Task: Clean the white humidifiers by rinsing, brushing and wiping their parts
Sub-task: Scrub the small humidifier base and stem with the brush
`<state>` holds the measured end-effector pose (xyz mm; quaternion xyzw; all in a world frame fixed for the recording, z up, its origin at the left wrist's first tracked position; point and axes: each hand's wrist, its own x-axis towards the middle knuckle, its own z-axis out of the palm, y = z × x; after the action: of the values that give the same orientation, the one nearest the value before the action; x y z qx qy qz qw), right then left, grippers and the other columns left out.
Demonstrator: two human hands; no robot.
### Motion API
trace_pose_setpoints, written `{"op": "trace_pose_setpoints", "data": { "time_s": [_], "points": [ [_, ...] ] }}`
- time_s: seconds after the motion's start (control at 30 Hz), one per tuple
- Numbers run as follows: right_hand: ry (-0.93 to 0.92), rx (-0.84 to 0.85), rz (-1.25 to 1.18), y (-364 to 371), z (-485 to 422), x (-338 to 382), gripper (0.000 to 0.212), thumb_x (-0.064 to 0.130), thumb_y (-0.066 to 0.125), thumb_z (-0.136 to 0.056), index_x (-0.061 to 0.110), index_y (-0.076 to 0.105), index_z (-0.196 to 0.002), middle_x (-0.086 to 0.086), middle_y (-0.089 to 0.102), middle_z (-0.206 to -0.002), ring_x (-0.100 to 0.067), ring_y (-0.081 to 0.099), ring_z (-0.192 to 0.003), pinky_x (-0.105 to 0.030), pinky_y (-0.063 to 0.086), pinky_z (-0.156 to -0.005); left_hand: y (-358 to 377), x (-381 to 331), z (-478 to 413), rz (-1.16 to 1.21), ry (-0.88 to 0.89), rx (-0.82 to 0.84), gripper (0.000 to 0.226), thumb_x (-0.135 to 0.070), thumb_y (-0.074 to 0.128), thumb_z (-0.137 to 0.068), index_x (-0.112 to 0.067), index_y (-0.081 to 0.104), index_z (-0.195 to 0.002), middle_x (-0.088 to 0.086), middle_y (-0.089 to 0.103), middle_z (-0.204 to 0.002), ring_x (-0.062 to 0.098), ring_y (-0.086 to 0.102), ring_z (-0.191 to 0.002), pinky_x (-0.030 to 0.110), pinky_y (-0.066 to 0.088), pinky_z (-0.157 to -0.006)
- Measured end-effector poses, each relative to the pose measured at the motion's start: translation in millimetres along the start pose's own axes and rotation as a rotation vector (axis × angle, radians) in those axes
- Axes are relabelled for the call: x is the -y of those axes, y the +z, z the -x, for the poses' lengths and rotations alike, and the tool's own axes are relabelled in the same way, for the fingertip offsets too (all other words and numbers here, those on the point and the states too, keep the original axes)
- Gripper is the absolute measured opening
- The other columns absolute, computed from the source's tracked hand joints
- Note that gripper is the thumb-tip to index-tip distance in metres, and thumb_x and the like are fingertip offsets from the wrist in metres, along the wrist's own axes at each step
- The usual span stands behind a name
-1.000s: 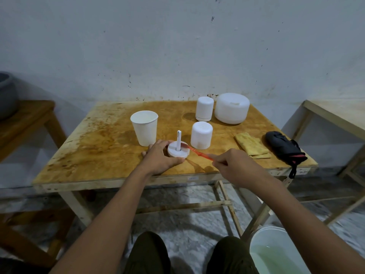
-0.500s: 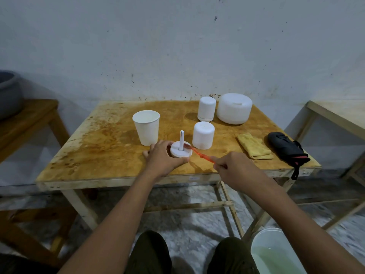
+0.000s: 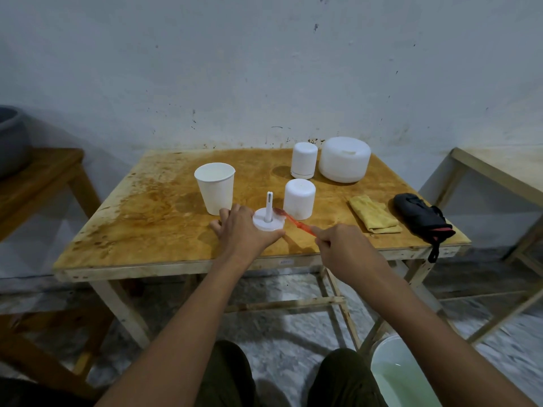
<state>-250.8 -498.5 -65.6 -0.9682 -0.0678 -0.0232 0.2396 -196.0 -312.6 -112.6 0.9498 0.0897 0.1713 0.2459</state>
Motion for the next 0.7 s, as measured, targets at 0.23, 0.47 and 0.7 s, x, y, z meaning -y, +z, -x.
{"op": "trace_pose_setpoints", "data": {
  "time_s": [0.23, 0.47, 0.7],
  "points": [
    [-0.021, 0.025, -0.007, -4.7, 1.6, 1.7, 0.027, 0.022, 0.048, -0.102, 0.018, 0.072, -0.113, 0.000, 0.054, -0.061, -0.010, 0.043, -0.048, -0.022, 0.034, -0.046, 1.5, -2.3, 0.0, -0.032, -0.004, -0.011, 0.073, -0.075, 0.068, -0.065, -0.021, 0.060, -0.113, -0.003, 0.054, -0.120, 0.022, 0.040, -0.117, 0.038, 0.025, -0.086],
    [-0.006, 0.021, -0.046, -2.8, 0.3, -1.0, 0.028, 0.020, 0.048, -0.101, 0.014, 0.073, -0.114, 0.001, 0.052, -0.059, -0.010, 0.042, -0.047, -0.018, 0.030, -0.043, -19.1, 12.9, -16.8, -0.044, 0.098, 0.335, 0.095, -0.070, 0.068, -0.072, -0.029, 0.030, -0.148, -0.001, 0.030, -0.152, 0.025, 0.022, -0.139, 0.048, 0.020, -0.110],
    [-0.017, 0.071, -0.059, -2.0, 15.6, 5.3, 0.029, 0.023, 0.049, -0.102, 0.012, 0.074, -0.108, 0.001, 0.048, -0.053, -0.012, 0.039, -0.043, -0.019, 0.030, -0.040, -32.1, 9.6, -11.9, 0.033, 0.100, 0.348, 0.066, -0.054, 0.069, -0.082, -0.030, 0.046, -0.139, 0.001, 0.045, -0.138, 0.024, 0.030, -0.131, 0.046, 0.022, -0.114]
  ]
}}
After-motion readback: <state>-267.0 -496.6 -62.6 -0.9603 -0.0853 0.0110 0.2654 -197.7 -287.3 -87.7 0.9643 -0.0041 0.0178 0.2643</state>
